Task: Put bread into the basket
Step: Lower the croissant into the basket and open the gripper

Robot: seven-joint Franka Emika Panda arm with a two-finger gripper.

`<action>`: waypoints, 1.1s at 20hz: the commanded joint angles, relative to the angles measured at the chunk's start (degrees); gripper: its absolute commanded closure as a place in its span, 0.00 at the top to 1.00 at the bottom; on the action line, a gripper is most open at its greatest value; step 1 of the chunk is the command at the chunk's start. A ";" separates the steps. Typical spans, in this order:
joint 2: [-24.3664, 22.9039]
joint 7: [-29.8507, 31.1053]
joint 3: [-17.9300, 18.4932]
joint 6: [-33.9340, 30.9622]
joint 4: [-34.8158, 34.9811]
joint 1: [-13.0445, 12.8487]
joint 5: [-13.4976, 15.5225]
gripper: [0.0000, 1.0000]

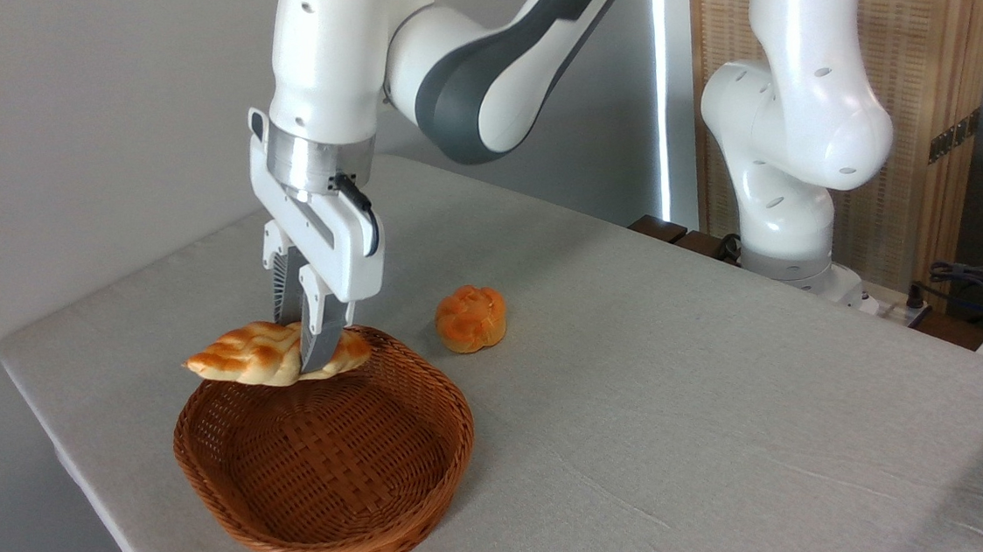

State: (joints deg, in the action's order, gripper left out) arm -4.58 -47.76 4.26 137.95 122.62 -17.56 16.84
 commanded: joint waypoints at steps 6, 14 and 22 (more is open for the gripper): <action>2.64 1.97 0.49 2.85 -0.80 -1.60 2.41 1.00; 2.64 1.70 0.49 2.76 -0.80 -1.60 2.23 1.00; 2.64 1.79 0.57 2.59 -0.80 -1.60 2.32 1.00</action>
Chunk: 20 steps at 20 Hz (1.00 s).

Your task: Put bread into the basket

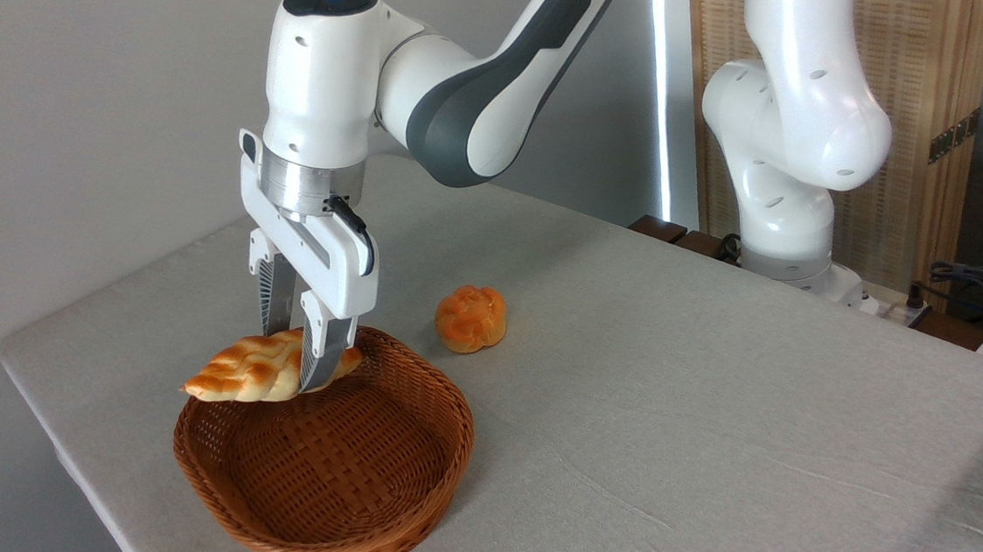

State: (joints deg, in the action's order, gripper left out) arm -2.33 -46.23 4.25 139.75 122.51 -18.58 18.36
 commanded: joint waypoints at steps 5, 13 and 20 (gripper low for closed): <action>0.31 0.44 0.59 0.70 -0.69 -0.58 0.80 1.00; -2.86 0.79 2.25 -11.20 -5.93 0.38 -0.17 1.00; -0.92 0.88 5.34 -39.80 -22.48 3.80 -13.34 1.00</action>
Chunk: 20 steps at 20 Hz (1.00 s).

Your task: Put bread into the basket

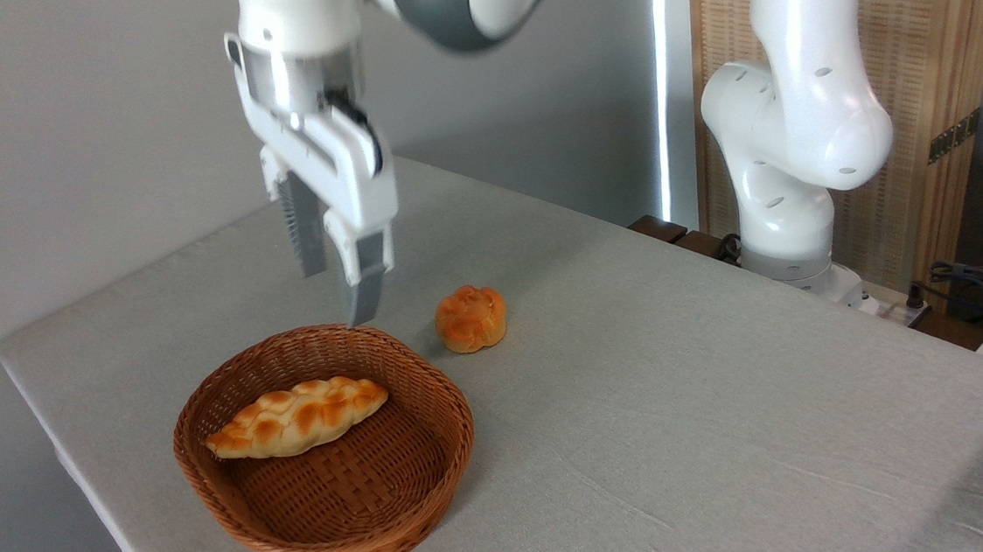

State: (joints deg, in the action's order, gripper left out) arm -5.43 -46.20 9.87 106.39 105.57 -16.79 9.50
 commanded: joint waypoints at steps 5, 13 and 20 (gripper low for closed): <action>2.70 0.76 -1.42 -12.15 -9.67 6.23 -5.98 1.00; 3.05 0.94 -8.28 -14.79 -11.35 11.43 -11.15 1.00; 3.58 3.93 -9.25 -14.98 -11.35 11.43 -11.61 1.00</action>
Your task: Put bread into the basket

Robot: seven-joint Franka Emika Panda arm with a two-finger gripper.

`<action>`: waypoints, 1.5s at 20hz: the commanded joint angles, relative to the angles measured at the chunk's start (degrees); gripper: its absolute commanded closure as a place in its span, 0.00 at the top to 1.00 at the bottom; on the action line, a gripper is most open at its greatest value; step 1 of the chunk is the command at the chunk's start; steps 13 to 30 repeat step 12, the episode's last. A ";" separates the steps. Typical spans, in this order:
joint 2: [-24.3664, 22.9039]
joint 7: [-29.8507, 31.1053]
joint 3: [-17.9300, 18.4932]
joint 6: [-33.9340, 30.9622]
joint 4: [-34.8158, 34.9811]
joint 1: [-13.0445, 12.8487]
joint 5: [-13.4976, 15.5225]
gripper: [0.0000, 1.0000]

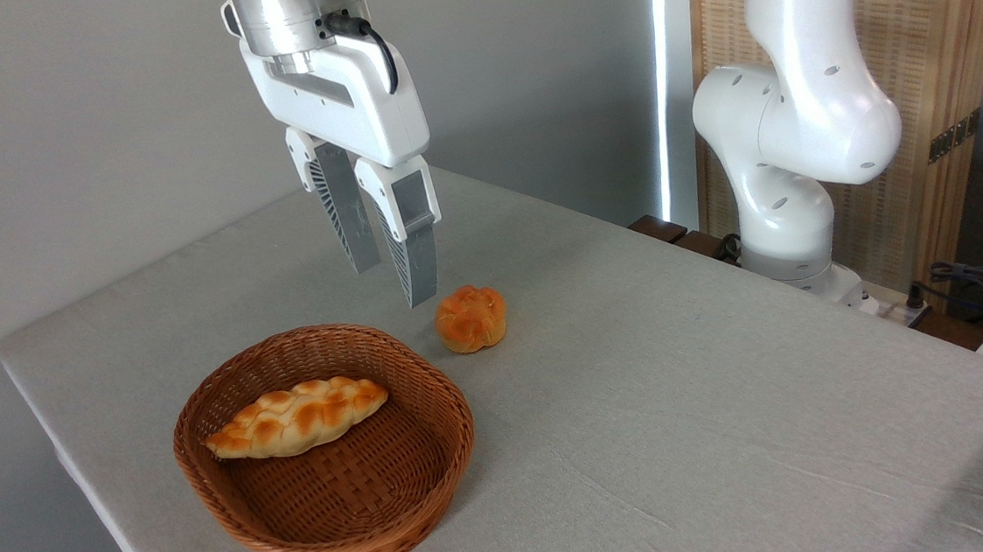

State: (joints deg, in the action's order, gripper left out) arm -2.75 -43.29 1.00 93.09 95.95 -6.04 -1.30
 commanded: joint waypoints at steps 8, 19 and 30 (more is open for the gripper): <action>0.90 0.93 0.05 -1.77 -2.43 0.68 -0.46 1.00; 0.99 0.93 0.05 -1.77 -2.43 0.68 -0.46 1.00; 0.99 0.93 0.05 -1.77 -2.43 0.68 -0.46 1.00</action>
